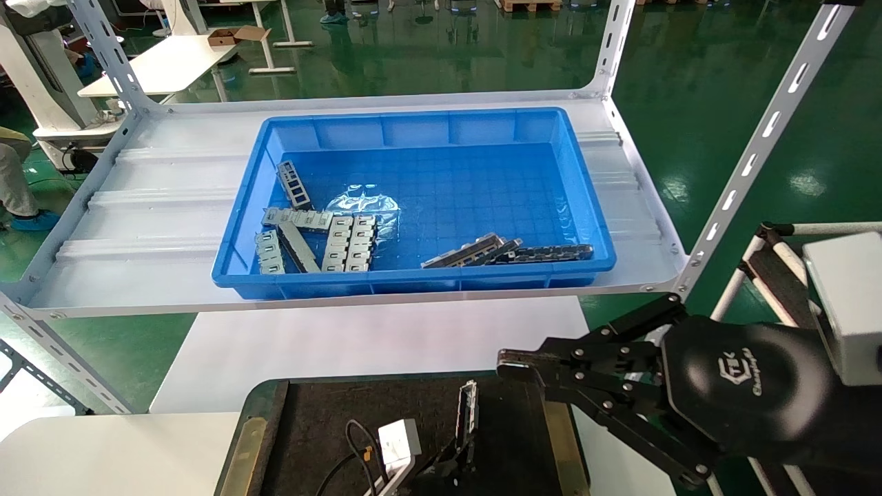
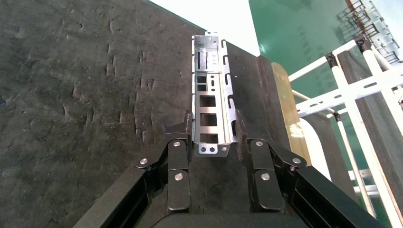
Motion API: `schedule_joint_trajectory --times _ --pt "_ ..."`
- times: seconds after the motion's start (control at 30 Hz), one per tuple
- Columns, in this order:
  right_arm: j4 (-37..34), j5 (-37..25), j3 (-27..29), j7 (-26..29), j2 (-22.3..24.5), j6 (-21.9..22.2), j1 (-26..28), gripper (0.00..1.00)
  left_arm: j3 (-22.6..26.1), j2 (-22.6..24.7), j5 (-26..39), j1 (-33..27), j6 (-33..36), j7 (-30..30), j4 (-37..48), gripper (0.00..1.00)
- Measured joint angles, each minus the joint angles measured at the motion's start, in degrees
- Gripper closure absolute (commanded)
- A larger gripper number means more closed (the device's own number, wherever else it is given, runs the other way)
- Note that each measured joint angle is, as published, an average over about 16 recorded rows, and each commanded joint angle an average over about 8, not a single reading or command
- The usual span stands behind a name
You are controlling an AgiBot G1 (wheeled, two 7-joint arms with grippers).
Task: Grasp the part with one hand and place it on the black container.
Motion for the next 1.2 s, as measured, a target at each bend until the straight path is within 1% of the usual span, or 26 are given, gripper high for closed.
schedule_joint_trajectory --times 0.03,0.07,0.1,0.13,0.27,0.3,0.33,0.37,0.4,0.83,1.2 --pt "0.0 0.0 0.0 0.0 0.0 0.0 0.0 0.93 0.6 0.0 -0.5 -0.3 -0.5 -0.1 0.0 0.99" --pt "0.0 0.0 0.0 0.0 0.0 0.0 0.0 0.82 1.2 0.0 -1.0 -0.5 -0.9 -0.3 0.0 0.95" --pt "0.0 0.0 0.0 0.0 0.0 0.0 0.0 0.69 1.8 0.0 -1.5 -0.8 -1.3 -0.4 0.0 0.89" --pt "0.0 0.0 0.0 0.0 0.0 0.0 0.0 0.57 2.3 0.0 -1.9 -1.0 -1.7 -0.6 0.0 0.79" --pt "0.0 0.0 0.0 0.0 0.0 0.0 0.0 0.07 4.3 0.0 -3.4 -1.9 -3.0 -1.4 -0.1 0.29" --pt "0.0 0.0 0.0 0.0 0.0 0.0 0.0 0.01 4.8 0.0 -3.7 -2.1 -3.2 -1.6 -0.1 0.17" --pt "0.0 0.0 0.0 0.0 0.0 0.0 0.0 0.00 5.2 0.0 -4.0 -2.3 -3.5 -1.8 -0.2 0.09" --pt "0.0 0.0 0.0 0.0 0.0 0.0 0.0 0.00 5.6 0.0 -4.3 -2.5 -3.7 -2.1 -0.2 0.02" --pt "0.0 0.0 0.0 0.0 0.0 0.0 0.0 0.00 6.0 0.0 -4.5 -2.6 -3.9 -2.3 -0.3 0.00" --pt "0.0 0.0 0.0 0.0 0.0 0.0 0.0 0.00 10.2 -0.1 -6.1 -4.4 -6.1 -5.2 -0.9 0.00" --pt "0.0 0.0 -0.1 0.0 0.0 0.0 0.0 0.00 12.5 -1.3 -4.4 -5.9 -6.1 -6.8 -1.9 0.00"
